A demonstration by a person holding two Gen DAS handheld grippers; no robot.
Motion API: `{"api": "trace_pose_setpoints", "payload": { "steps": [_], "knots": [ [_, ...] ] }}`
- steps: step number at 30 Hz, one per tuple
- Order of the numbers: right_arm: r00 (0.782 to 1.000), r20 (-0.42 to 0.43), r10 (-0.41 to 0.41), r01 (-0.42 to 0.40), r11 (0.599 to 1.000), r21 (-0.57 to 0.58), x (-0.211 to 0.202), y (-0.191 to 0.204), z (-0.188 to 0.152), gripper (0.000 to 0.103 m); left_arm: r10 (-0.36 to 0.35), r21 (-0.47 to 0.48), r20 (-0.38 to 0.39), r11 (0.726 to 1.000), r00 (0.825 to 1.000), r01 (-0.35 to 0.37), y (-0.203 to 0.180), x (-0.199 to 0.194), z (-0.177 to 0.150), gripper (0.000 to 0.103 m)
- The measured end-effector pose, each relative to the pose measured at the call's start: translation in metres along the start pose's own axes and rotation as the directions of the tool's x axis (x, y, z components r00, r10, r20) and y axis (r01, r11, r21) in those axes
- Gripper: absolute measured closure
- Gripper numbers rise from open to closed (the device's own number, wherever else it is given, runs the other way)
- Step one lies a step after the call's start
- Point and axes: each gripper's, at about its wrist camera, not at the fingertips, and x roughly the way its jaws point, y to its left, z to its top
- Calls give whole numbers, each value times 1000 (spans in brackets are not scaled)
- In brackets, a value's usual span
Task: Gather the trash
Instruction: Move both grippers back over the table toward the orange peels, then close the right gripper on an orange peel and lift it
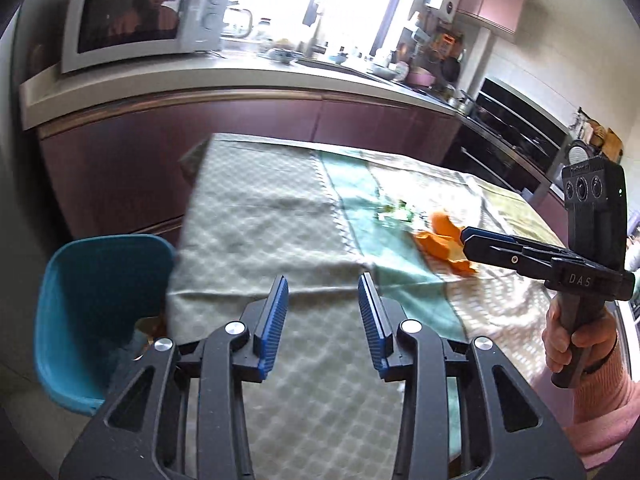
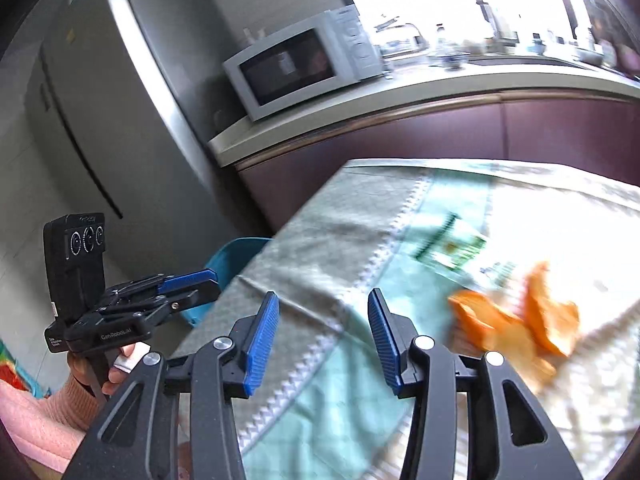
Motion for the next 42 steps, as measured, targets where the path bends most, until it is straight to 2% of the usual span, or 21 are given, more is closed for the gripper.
{"api": "trace_pose_setpoints", "payload": {
  "steps": [4,8,16,29,42],
  "knots": [
    [997,29,-66,64,996,60,-28,-33,-11,59,-51,19,-30,999,998,51,-32,20,-1,67],
    [994,50,-98,91,987,134,-45,-65,-20,59,-82,42,-63,996,995,84,-55,43,-1,67],
    [984,51,-170,155,965,210,-46,-111,-21,59,-110,64,-120,991,987,119,-97,92,11,66],
    [977,8,-213,207,957,202,-27,-135,-10,61,-123,25,-178,991,976,129,-112,142,26,65],
    [974,-39,-222,225,958,175,-7,-140,-4,74,-127,12,-220,991,967,132,-121,172,30,64]
  ]
}}
